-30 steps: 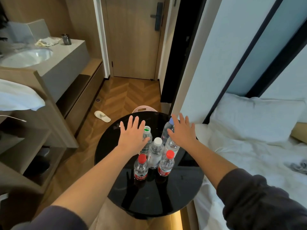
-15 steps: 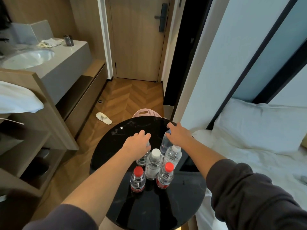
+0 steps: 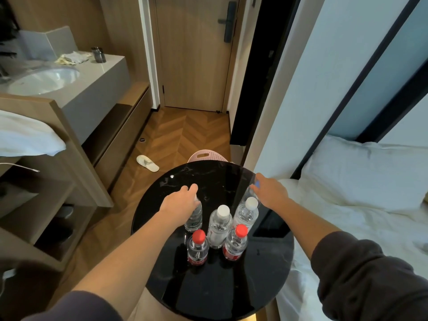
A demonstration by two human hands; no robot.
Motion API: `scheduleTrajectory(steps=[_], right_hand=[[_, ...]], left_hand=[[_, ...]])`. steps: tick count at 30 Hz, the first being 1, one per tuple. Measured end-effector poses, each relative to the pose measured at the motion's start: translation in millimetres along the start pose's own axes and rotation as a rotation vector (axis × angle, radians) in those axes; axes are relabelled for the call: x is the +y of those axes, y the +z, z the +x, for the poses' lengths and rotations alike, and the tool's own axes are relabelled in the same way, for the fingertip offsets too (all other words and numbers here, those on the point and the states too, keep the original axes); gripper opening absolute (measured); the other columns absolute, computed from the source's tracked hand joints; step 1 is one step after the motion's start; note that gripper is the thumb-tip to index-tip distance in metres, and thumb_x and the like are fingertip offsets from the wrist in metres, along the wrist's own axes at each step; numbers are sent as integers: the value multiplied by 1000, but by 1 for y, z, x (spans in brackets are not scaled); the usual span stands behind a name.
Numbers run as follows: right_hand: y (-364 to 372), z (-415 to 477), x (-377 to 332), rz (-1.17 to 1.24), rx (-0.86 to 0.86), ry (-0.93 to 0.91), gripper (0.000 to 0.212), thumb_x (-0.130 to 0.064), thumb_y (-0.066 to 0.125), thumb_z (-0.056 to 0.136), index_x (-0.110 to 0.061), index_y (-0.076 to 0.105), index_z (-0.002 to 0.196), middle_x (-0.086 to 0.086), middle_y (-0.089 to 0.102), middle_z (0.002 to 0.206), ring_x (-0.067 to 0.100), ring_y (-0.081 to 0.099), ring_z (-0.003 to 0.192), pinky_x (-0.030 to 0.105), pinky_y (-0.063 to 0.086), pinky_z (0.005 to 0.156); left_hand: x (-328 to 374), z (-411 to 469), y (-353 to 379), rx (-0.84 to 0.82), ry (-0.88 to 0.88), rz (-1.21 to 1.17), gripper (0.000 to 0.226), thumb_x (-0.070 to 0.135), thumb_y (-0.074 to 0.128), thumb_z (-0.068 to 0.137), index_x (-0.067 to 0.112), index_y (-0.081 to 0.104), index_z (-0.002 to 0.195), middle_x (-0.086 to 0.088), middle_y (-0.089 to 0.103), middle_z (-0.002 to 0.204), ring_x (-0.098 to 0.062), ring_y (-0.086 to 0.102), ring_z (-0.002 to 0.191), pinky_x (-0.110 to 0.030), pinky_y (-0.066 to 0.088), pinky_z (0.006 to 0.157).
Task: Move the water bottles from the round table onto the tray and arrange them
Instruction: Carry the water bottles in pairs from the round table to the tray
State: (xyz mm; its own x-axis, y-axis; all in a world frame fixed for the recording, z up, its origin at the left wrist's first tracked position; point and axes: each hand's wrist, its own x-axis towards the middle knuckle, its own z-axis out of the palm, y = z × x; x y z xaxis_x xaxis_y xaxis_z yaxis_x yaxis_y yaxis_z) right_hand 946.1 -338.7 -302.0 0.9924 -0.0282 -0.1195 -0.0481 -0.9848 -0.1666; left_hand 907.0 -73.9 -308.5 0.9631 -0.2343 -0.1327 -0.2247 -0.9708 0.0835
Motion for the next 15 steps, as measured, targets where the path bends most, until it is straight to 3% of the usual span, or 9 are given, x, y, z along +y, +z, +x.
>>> scheduleTrajectory(steps=[4,7,8,11,15], right_hand=[[8,-20,13,-5,48,72,21,-36,45,102,-15,47,103,0,53,80,16,51,72,26,37,65],[13,-43,20,14,56,123,25,-38,46,100,-13,51,105,7,62,90,23,59,81,34,50,74],[15,-52,22,22,60,144,27,-38,46,100,-13,51,106,8,62,91,25,60,82,37,51,76],[21,-86,22,46,87,168,27,-39,48,98,-13,51,105,6,59,84,25,57,77,35,49,71],[26,-128,9,50,66,158,25,-41,49,96,-16,47,94,3,55,73,23,57,72,37,51,68]], left_hand=[[-13,-25,6,-23,15,25,33,22,52,95,14,38,123,-5,46,107,-19,53,78,-28,38,57],[-24,-46,9,-24,-21,-96,31,33,43,98,13,41,122,-9,53,113,-26,58,92,-36,49,71],[-26,-54,9,-13,-24,-121,31,36,42,99,14,41,121,-8,54,110,-26,59,90,-36,49,70],[-31,-79,15,-22,22,-86,23,34,46,98,18,35,110,0,49,94,-17,54,63,-25,35,50],[-35,-106,20,-29,69,-77,22,36,46,98,21,33,107,2,46,91,-13,49,57,-25,32,47]])
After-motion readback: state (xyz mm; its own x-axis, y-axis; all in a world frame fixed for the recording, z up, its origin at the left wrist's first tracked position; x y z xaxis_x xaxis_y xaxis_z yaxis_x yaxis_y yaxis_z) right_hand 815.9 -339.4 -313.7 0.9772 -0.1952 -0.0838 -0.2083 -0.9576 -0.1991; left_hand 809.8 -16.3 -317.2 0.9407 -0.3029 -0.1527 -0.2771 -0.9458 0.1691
